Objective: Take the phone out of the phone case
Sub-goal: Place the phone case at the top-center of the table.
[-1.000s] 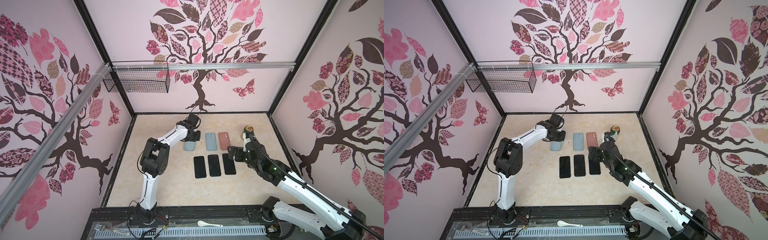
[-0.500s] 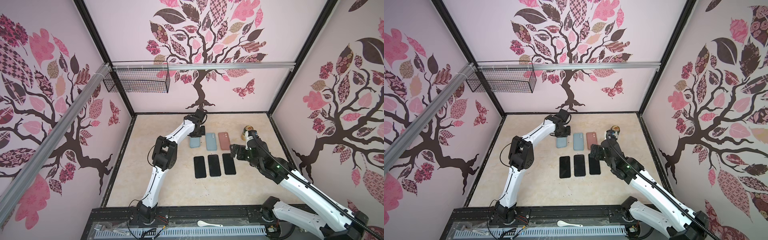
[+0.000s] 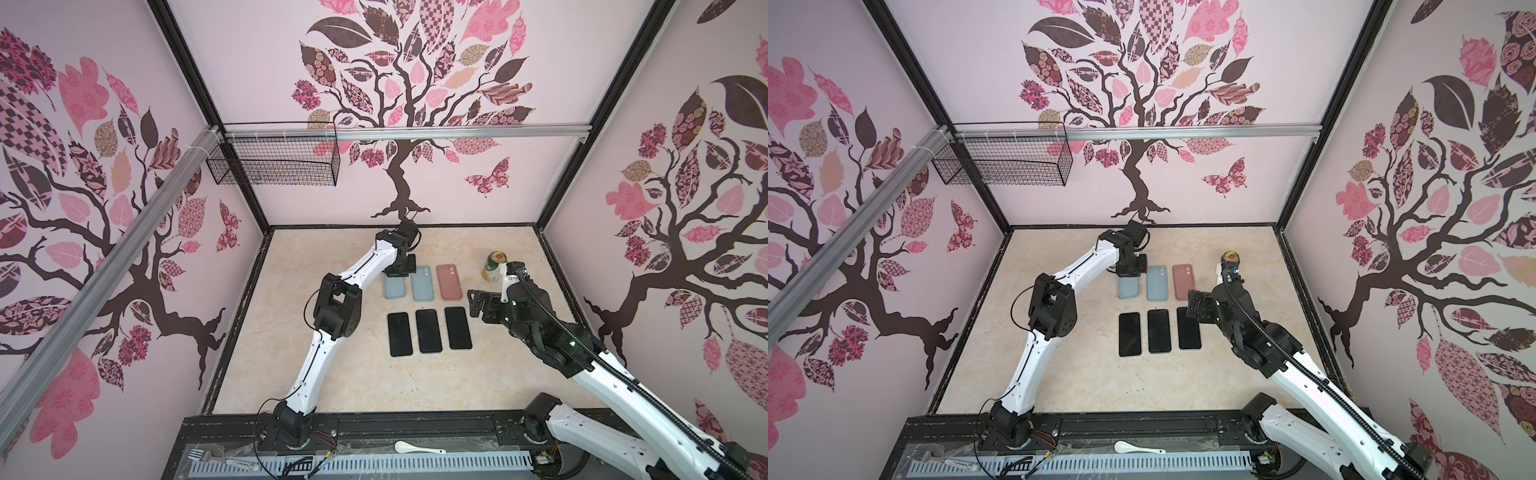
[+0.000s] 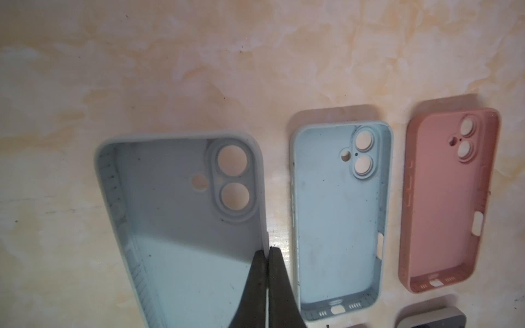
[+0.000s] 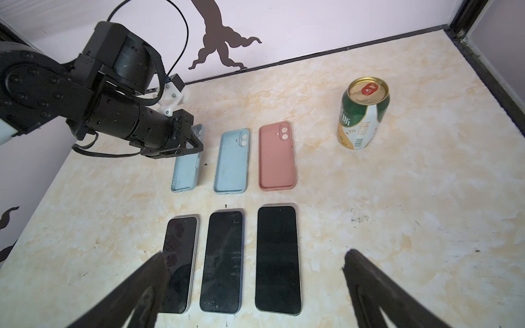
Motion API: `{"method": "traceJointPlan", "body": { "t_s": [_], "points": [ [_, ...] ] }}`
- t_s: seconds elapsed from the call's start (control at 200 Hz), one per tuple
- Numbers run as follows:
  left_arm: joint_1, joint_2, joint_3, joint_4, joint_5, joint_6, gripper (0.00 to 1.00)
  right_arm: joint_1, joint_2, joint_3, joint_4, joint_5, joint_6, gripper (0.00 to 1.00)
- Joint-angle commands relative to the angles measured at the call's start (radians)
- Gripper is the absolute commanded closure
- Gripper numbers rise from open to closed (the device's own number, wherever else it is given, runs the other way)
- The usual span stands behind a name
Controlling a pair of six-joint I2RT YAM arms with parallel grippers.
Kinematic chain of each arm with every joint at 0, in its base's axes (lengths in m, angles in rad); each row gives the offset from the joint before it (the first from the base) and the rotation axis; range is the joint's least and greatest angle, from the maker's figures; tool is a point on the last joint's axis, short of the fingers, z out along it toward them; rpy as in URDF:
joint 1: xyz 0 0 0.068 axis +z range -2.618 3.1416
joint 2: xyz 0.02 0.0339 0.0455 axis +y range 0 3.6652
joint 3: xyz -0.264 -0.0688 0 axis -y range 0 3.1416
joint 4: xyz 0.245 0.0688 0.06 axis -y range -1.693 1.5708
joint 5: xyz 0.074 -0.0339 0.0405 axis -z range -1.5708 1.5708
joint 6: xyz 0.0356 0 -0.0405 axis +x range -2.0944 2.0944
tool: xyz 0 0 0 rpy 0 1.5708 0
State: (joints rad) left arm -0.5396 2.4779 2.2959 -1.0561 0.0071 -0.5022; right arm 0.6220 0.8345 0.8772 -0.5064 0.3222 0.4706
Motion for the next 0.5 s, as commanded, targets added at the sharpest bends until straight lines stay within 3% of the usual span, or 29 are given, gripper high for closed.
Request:
{"method": "traceJointPlan", "body": {
  "t_s": [0.0,0.435,0.495],
  "points": [
    [-0.008,0.026,0.038,-0.024,0.0,-0.011,1.0,-0.002,-0.003,0.029,-0.03,0.02,-0.005,0.01],
    [-0.008,0.074,0.048,0.0,0.002,-0.022,1.0,-0.002,0.008,0.028,-0.042,-0.003,-0.001,0.01],
    [-0.007,0.08,0.055,0.002,0.003,-0.026,0.94,-0.003,0.008,0.028,-0.046,-0.004,-0.001,0.01]
  ]
}}
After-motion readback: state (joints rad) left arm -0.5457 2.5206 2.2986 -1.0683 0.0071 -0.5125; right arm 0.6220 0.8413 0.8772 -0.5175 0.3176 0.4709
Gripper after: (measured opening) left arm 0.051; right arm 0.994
